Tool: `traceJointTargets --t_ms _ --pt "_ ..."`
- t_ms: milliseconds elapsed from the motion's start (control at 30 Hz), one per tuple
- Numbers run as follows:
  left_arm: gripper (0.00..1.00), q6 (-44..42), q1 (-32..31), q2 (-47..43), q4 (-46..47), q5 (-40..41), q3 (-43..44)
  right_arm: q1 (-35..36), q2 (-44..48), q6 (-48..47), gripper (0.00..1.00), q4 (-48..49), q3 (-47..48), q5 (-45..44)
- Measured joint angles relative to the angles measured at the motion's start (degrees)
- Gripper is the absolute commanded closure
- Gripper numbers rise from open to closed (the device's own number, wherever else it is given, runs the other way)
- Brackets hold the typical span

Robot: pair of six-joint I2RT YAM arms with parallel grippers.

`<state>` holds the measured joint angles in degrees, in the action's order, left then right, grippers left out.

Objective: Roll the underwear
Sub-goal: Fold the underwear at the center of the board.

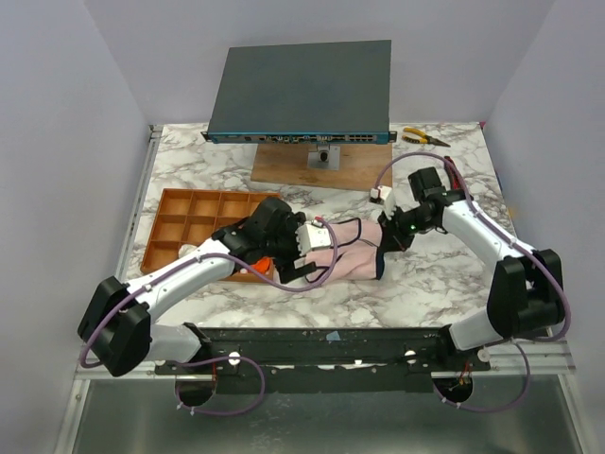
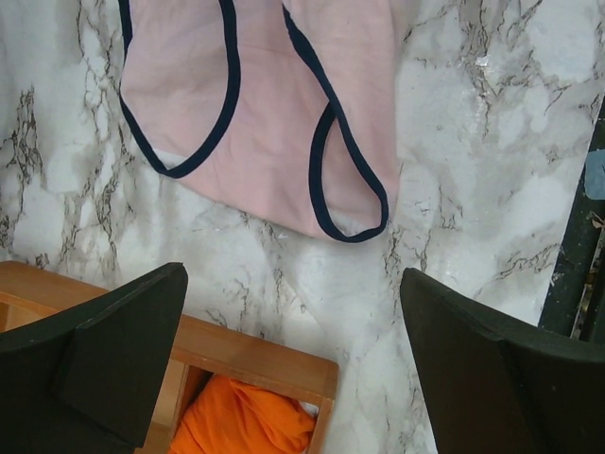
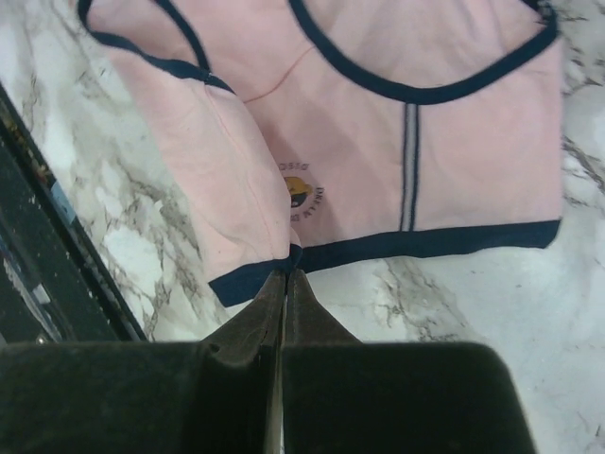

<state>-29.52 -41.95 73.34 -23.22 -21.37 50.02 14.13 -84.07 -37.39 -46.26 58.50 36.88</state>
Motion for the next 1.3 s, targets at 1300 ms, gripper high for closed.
traceJointTargets --t_ms 1300 --pt "0.22 3.04 -6.97 25.83 -7.32 0.24 15.21 -7.5 -8.28 11.47 0.99 11.47 2.29 1.36"
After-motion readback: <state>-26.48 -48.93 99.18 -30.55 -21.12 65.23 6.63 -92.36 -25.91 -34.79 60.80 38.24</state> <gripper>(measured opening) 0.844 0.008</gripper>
